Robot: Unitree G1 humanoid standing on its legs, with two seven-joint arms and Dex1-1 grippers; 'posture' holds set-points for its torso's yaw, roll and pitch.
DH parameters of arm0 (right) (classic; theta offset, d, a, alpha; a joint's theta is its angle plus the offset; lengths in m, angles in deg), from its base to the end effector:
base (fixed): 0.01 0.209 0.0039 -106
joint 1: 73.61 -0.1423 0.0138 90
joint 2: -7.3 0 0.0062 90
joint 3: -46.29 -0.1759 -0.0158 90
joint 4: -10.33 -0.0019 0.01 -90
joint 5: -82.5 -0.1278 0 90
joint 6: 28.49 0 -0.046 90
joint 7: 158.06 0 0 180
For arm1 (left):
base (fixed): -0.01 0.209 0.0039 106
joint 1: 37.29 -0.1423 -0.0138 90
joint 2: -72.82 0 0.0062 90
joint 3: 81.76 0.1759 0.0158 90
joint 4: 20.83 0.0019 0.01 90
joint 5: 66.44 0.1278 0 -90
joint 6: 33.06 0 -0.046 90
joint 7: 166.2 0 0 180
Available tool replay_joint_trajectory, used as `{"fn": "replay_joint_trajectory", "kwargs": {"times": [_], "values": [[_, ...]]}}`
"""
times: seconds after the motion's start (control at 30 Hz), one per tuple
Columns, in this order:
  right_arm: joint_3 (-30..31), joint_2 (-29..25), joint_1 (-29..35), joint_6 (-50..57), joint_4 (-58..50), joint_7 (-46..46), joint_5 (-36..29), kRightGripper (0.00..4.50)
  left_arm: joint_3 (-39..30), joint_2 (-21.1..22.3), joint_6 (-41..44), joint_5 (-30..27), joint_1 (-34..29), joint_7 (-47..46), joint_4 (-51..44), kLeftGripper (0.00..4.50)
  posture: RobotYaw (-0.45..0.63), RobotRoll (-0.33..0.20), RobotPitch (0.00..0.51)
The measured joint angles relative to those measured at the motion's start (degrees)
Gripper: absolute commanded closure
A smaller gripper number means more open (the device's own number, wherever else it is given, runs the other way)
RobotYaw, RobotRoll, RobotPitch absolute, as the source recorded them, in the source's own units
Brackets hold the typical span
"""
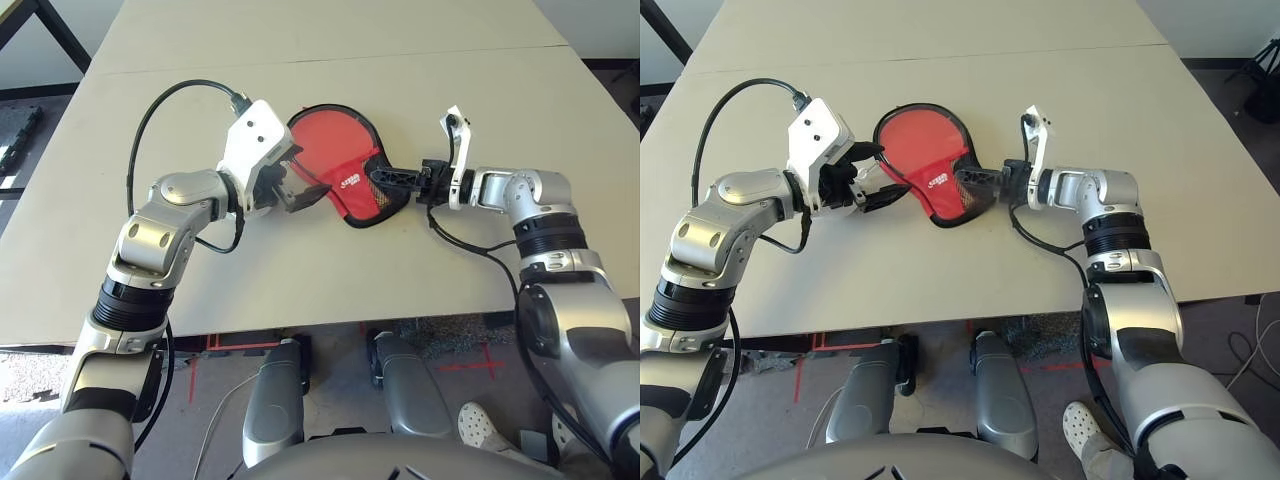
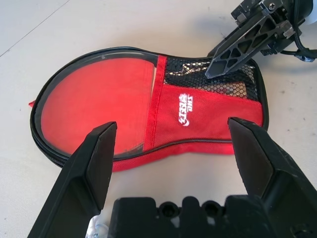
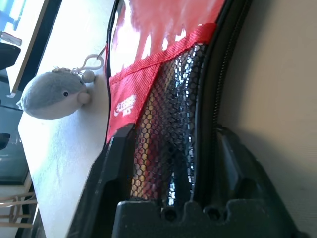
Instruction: Store the ping-pong paddle in its case and zip it.
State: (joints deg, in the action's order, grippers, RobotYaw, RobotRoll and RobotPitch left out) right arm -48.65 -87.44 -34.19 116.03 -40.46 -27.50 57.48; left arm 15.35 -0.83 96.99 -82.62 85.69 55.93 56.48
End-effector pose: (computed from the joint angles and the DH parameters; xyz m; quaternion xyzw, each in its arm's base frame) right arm 0.3202 -0.1956 0.1408 0.2193 0.2855 0.4065 0.8398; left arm 0.2596 0.1807 0.1970 0.1808 0.0519 -0.4253 0.8853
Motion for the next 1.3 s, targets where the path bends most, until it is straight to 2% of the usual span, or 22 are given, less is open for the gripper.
{"fn": "replay_joint_trajectory", "kwargs": {"times": [0.17,0.2,0.4,0.6,1.0,1.17,1.3], "values": [[0.3,-0.9,-0.4,1.7,0.7,-0.6,0.4,4.27,0.0,0.0,0.0,0.0,0.0,0.0,0.0,0.0,0.08,0.0,0.21],[0.3,-1.1,-0.8,2.2,0.7,-0.8,0.4,4.48,0.0,0.0,0.0,0.0,0.0,0.0,0.0,0.0,0.08,0.0,0.211],[0.3,-3.1,-1.1,5.1,-0.2,-0.9,0.4,4.48,0.0,0.0,0.0,0.0,0.0,0.0,0.1,0.0,0.07,0.0,0.214],[0.3,-6.4,0.7,9.6,-6.0,-1.3,-0.7,4.48,0.0,-0.3,-0.3,0.1,0.0,0.0,0.3,0.0,0.07,0.0,0.215],[-1.3,-17.8,12.3,21.5,-25.4,-2.4,-7.6,4.48,0.1,-1.3,-1.2,0.4,-0.1,-0.1,0.9,0.0,0.04,0.0,0.225],[-5.0,-18.3,18.3,27.5,-33.7,-0.6,-11.2,4.48,0.1,-1.9,-1.6,0.5,-0.1,-0.1,2.2,0.0,0.02,0.0,0.233],[-8.9,-15.1,21.6,32.0,-39.2,3.1,-13.2,4.48,0.3,-2.2,-2.1,0.5,-0.1,0.0,2.4,0.0,0.02,0.0,0.234]]}}
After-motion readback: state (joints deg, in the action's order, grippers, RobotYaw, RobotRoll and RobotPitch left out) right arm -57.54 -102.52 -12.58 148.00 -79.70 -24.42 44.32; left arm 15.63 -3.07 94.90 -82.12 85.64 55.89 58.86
